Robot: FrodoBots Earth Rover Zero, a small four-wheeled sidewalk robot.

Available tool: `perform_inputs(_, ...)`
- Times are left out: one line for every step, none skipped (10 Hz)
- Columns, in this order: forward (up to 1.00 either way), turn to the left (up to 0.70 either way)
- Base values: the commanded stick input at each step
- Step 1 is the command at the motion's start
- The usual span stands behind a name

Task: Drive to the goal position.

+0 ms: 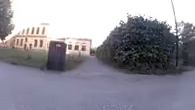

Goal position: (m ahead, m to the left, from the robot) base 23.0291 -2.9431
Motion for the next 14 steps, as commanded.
perform_inputs(0.5,0.0)
perform_inputs(0.5,0.0)
perform_inputs(0.5,0.0)
perform_inputs(0.5,0.0)
perform_inputs(0.5,0.0)
perform_inputs(0.5,0.0)
perform_inputs(0.5,0.0)
perform_inputs(0.5,0.0)
perform_inputs(0.5,0.0)
perform_inputs(0.5,0.0)
perform_inputs(0.5,0.0)
perform_inputs(0.5,0.0)
perform_inputs(0.5,0.0)
perform_inputs(0.5,0.01)
